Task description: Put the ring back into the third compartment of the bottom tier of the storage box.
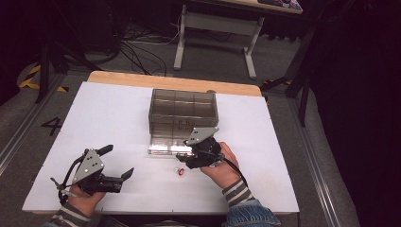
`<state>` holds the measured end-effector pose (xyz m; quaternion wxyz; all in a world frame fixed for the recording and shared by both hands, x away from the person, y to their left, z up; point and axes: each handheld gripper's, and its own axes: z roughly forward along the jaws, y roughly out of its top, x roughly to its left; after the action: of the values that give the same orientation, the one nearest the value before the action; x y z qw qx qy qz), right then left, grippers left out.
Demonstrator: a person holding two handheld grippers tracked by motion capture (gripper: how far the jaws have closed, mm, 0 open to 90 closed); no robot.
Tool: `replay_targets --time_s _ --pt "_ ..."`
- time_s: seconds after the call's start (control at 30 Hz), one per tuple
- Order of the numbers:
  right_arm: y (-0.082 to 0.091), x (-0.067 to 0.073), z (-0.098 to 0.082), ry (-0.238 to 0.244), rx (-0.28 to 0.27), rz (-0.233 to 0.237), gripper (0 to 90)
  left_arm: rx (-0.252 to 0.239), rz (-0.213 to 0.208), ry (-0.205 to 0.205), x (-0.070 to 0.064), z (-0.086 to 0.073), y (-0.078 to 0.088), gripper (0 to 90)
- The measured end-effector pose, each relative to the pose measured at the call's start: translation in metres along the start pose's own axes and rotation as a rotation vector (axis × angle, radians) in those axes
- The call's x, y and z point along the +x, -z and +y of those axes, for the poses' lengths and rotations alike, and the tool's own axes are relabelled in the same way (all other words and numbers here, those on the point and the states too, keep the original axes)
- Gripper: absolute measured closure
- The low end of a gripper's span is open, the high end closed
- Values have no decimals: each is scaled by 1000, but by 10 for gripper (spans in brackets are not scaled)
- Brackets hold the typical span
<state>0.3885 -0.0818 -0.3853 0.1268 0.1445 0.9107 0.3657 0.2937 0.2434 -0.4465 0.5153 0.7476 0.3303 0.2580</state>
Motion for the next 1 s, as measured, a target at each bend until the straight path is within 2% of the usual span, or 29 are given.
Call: replay_targets --time_s 0.4,0.5,0.6,0.8,1.0 --pt "-2 6 0 4 29 45 401 0 -5 -1 0 0 1 7" --pt "-7 4 -1 -24 81 86 359 -2 -5 -2 0 0 1 7" --pt "-13 4 -4 -40 138 104 359 -2 -6 0 0 0 0 7" --pt "-23 2 -7 -75 204 138 292 -2 -7 -5 0 0 0 8" --pt "-32 6 -10 -68 264 154 307 -2 -6 -7 0 1 -1 8"
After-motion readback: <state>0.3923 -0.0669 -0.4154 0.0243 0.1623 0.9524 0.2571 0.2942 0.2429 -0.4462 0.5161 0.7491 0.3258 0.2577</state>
